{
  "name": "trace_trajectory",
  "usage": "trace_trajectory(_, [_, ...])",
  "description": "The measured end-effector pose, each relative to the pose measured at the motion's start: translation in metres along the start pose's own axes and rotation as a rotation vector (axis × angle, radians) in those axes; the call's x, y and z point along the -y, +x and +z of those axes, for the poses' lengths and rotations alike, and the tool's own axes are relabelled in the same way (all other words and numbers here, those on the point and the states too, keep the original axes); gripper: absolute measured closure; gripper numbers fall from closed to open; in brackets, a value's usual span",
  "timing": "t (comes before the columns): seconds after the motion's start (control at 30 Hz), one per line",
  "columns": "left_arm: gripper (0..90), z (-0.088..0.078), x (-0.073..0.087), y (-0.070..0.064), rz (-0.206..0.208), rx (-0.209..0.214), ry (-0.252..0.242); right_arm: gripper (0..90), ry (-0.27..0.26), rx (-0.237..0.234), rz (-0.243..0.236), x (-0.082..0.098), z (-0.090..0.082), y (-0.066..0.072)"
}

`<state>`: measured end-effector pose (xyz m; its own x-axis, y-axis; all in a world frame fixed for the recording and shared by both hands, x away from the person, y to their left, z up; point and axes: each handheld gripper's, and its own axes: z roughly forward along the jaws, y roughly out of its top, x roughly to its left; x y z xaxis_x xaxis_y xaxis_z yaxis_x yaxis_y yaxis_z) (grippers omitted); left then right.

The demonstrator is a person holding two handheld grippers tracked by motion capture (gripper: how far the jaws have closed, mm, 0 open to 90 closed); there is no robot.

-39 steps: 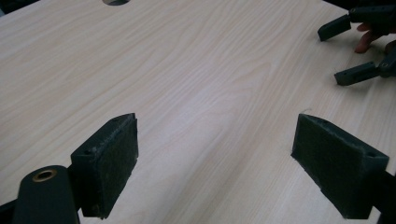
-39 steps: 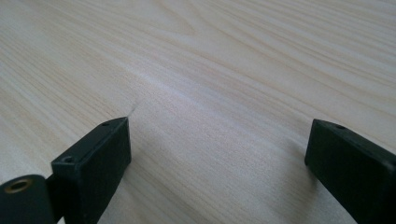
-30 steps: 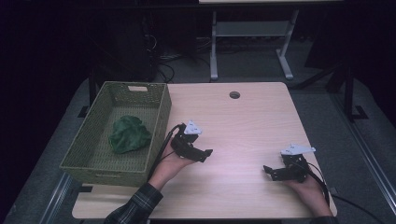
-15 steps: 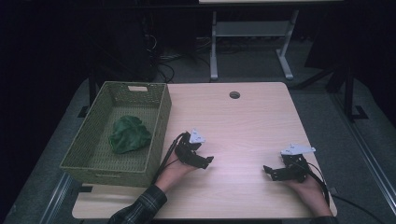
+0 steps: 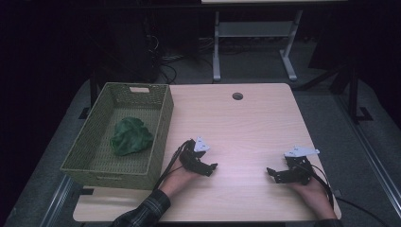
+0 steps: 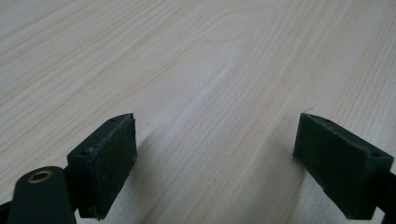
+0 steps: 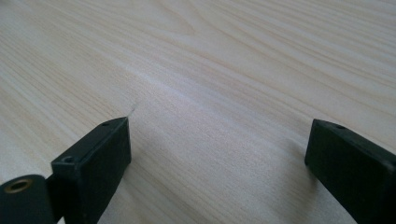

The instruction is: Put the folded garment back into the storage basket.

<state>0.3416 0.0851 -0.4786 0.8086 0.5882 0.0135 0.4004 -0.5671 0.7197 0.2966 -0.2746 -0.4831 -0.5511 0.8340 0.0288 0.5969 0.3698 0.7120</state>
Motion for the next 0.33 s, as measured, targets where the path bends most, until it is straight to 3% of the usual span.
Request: trace_trajectory(0.33, [12.5,0.0001,0.0002,0.001,-0.009,0.005,0.004,6.6,0.0,0.0,-0.001,0.0,0.0,0.0])
